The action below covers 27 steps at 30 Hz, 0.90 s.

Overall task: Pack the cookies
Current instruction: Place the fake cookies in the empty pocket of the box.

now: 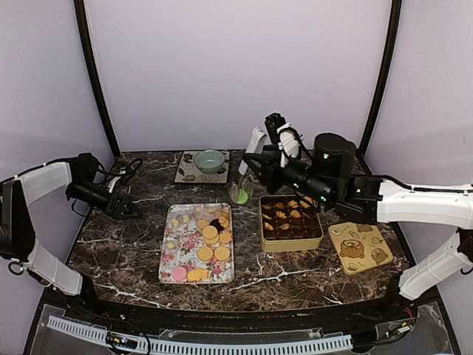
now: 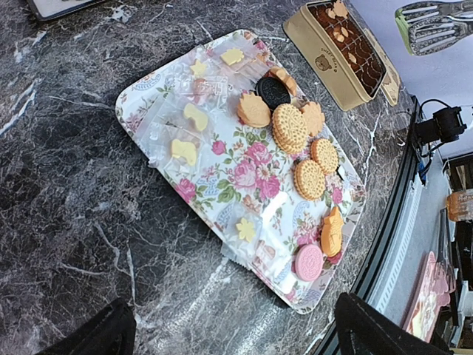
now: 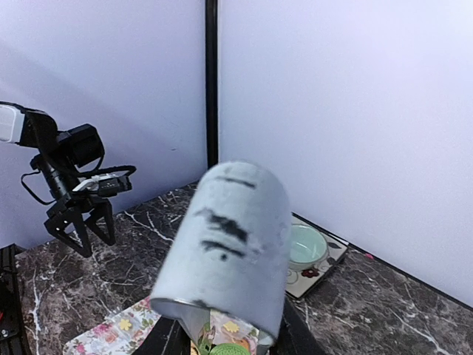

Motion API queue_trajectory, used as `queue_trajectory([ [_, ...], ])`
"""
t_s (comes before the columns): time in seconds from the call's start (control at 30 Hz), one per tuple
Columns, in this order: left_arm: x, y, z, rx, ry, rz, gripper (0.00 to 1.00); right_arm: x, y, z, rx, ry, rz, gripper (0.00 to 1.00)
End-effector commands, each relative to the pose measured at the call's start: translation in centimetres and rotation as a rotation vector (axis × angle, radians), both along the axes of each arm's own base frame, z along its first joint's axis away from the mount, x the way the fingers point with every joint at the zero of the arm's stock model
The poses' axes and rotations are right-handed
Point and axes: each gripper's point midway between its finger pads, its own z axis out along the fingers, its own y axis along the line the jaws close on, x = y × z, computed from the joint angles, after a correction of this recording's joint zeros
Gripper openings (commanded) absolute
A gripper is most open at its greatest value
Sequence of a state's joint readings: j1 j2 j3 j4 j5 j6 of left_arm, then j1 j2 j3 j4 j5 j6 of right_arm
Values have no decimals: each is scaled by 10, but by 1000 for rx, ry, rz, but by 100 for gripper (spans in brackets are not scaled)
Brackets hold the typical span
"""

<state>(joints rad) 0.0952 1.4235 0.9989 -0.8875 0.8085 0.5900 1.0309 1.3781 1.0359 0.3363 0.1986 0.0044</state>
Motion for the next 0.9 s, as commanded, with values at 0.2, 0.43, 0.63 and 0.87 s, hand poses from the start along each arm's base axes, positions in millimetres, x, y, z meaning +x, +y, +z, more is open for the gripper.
queue_trajectory([
  [0.2,3,-2,4,-11,-7,-5,96,20,-125,-62,-107,74,-314,30],
  [0.43,4,-2,5,-14,-5,-2,96,25,-147,-77,-118,94,-365,30],
  [0.63,4,-2,5,-10,-7,-3,96,29,-144,-79,-115,102,-355,30],
  [0.87,5,-1,6,-4,-9,-4,96,31,-143,-82,-103,109,-357,38],
])
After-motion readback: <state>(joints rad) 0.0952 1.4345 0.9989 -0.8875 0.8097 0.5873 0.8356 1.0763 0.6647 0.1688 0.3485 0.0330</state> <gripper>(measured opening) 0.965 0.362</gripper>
